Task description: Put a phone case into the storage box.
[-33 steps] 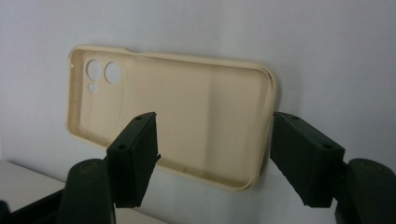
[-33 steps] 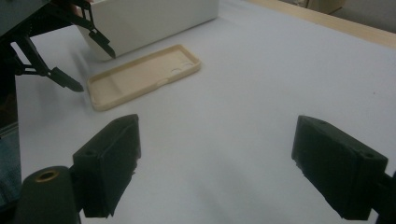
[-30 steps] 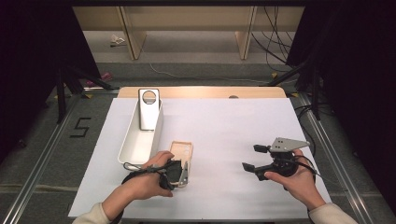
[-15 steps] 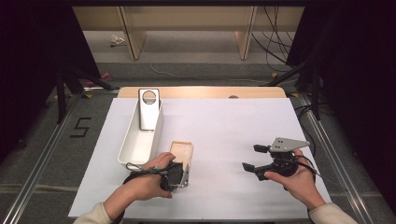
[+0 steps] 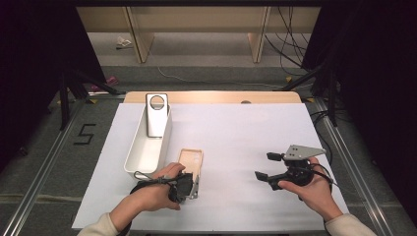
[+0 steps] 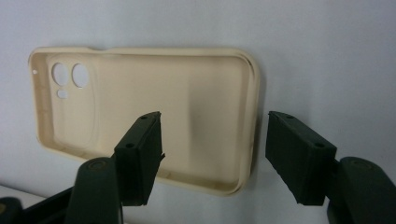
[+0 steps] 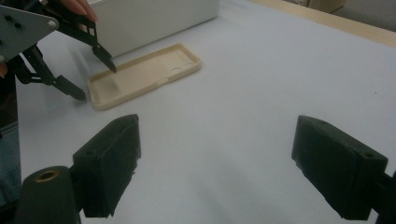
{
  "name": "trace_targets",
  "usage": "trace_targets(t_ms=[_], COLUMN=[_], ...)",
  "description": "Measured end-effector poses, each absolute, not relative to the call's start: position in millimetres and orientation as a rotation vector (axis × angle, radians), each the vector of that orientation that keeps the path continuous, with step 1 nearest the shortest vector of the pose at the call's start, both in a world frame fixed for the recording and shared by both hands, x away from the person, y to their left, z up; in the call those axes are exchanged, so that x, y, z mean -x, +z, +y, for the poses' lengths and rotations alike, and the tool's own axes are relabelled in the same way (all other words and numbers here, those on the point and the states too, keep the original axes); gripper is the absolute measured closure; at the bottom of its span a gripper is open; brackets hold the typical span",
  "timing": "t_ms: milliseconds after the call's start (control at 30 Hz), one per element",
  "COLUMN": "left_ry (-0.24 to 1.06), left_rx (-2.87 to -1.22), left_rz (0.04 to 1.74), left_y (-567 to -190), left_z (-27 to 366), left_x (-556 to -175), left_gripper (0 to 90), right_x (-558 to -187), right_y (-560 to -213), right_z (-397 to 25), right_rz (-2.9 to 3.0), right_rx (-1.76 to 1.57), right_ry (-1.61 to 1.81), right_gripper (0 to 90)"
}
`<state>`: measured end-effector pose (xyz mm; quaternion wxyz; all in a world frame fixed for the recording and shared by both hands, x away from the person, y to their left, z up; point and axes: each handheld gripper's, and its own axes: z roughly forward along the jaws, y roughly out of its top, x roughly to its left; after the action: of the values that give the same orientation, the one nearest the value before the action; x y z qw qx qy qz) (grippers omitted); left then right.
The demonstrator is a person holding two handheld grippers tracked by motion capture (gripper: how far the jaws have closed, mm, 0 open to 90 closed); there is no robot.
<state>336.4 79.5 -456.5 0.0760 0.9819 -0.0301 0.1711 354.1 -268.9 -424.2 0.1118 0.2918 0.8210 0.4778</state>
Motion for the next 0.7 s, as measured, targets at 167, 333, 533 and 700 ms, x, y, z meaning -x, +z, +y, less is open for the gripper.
trace_targets(t_ms=[167,333,533,700], left_ry=[0.502,0.494,0.478,0.463], left_rx=[-2.953,-2.956,-2.958,-2.958], left_rz=[-0.091,-0.101,-0.117,-0.119], left_y=[-458.5,-459.6,-459.5,-459.7], left_z=[80.4,80.9,80.8,80.7], left_x=[-337.9,-339.4,-339.6,-340.4], left_gripper=[37.6,40.1,42.9,44.8], right_x=[-354.1,-354.2,-354.2,-354.2], right_y=[-424.3,-424.5,-424.5,-424.6], right_z=[-268.7,-268.7,-268.8,-268.5], right_rz=[2.41,2.411,2.412,2.413], right_rx=[-0.856,-0.856,-0.856,-0.853], right_ry=[1.403,1.403,1.401,1.4], right_gripper=[16.4,16.4,16.4,16.4])
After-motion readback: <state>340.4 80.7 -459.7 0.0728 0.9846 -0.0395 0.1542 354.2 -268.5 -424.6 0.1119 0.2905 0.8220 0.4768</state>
